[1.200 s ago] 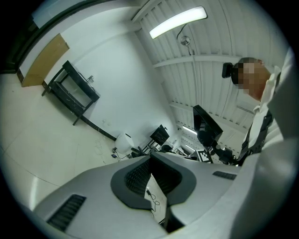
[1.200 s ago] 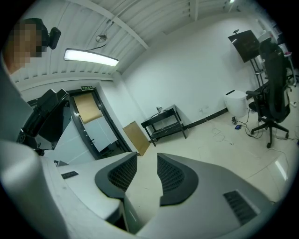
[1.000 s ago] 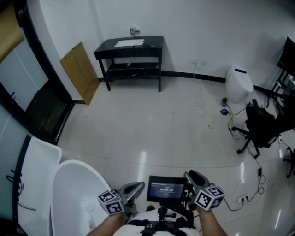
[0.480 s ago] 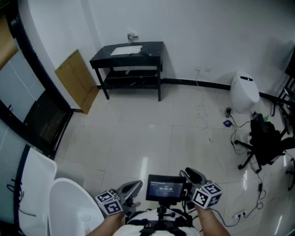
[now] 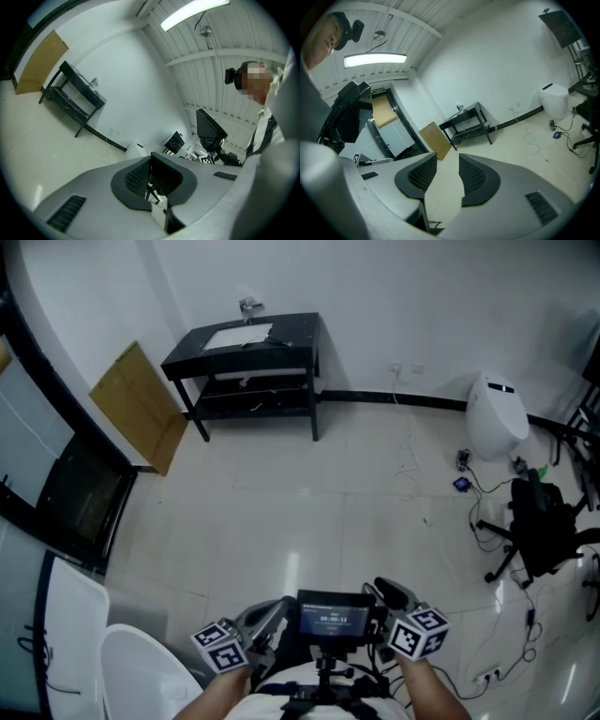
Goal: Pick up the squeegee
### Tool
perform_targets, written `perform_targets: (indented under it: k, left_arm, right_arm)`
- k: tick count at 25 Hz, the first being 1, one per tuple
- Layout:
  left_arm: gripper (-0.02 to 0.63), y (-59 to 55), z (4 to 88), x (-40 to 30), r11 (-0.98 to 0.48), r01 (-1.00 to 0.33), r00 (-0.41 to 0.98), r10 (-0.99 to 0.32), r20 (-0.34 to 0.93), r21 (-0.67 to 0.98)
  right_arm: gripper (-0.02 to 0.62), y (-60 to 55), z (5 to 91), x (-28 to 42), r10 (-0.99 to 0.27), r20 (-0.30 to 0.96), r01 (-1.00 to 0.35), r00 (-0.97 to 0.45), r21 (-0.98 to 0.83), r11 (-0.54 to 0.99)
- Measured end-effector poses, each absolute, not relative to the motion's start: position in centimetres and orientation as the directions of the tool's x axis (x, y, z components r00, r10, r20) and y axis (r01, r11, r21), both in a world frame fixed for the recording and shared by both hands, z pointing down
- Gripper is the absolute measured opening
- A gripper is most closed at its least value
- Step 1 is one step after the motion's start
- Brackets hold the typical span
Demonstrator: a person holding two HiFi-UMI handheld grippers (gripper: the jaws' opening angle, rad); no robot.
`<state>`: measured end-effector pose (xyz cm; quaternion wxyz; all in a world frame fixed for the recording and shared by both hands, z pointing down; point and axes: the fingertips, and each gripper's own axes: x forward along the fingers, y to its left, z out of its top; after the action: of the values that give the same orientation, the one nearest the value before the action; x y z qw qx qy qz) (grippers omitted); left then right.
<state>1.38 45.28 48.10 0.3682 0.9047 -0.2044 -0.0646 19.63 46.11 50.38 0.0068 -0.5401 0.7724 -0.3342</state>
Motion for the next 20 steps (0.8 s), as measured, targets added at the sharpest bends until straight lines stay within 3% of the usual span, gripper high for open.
perform_targets:
  k: [20]
  left_arm:
    - [-0.003,19.6,48.8,-3.8,-0.679,-0.263,0.93,-0.367,-0.006,0.686]
  right_arm:
    - [0.153,21.8,48.5,14.4,-0.861,0.373,-0.874,-0.346,-0.461,0.151]
